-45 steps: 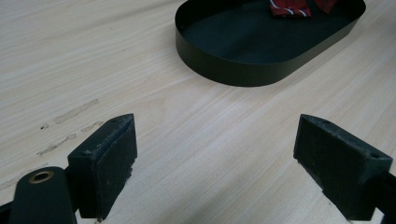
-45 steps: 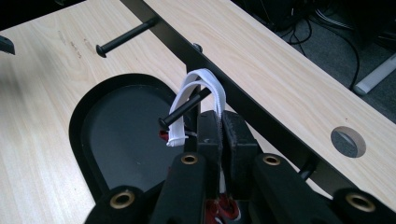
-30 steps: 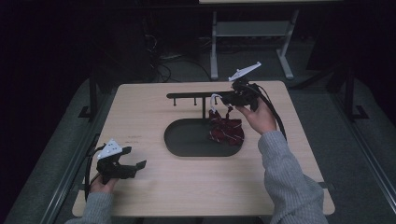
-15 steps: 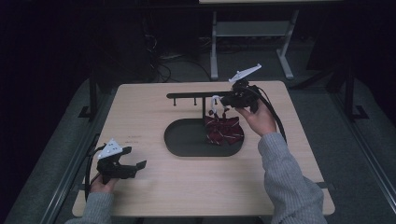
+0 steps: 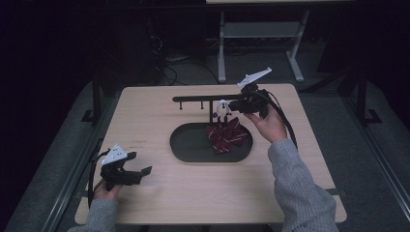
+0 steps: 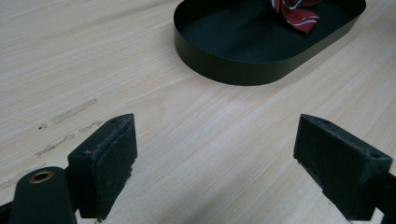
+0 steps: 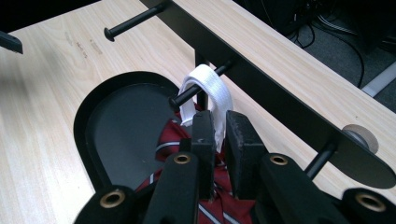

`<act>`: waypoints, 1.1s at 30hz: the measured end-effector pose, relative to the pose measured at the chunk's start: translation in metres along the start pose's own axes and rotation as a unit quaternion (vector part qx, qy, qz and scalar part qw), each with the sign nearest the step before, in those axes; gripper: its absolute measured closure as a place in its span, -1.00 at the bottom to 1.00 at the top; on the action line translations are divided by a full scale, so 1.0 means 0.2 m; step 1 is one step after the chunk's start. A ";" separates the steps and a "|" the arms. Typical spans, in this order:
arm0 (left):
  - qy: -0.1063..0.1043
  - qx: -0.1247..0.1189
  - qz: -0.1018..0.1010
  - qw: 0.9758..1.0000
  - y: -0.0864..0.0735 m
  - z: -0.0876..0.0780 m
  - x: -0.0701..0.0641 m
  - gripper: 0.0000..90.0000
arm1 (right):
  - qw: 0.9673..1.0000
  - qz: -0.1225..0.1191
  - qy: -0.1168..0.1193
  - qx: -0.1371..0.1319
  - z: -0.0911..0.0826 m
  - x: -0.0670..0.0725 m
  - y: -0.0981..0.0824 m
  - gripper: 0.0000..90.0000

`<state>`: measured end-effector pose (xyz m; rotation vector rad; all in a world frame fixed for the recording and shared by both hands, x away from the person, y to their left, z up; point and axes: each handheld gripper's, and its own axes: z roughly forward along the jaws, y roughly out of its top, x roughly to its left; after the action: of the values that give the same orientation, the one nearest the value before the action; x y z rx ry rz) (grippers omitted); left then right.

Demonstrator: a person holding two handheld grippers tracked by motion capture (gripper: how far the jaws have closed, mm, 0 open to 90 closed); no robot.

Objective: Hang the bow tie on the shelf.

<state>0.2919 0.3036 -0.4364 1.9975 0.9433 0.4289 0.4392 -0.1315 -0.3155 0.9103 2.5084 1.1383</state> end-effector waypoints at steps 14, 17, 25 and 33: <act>-0.001 0.001 -0.002 1.000 0.00 0.01 0.00 -0.71 | 1.000 -0.007 0.003 -0.005 -0.03 0.02 -0.01 0.76; -0.001 0.002 0.000 1.000 0.00 0.01 0.00 -0.71 | 1.000 -0.006 0.003 -0.006 -0.03 0.01 -0.01 0.76; -0.002 0.003 0.001 1.000 0.00 0.01 0.00 -0.71 | 1.000 -0.008 0.007 -0.014 -0.07 0.03 -0.01 0.75; 0.000 0.002 -0.001 1.000 0.00 0.01 0.00 -0.71 | 1.000 -0.009 0.007 -0.021 -0.10 0.03 -0.02 0.73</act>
<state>0.2921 0.3027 -0.4372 2.0003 0.9457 0.4264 0.4241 -0.1415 -0.3060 0.8695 2.4886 1.1902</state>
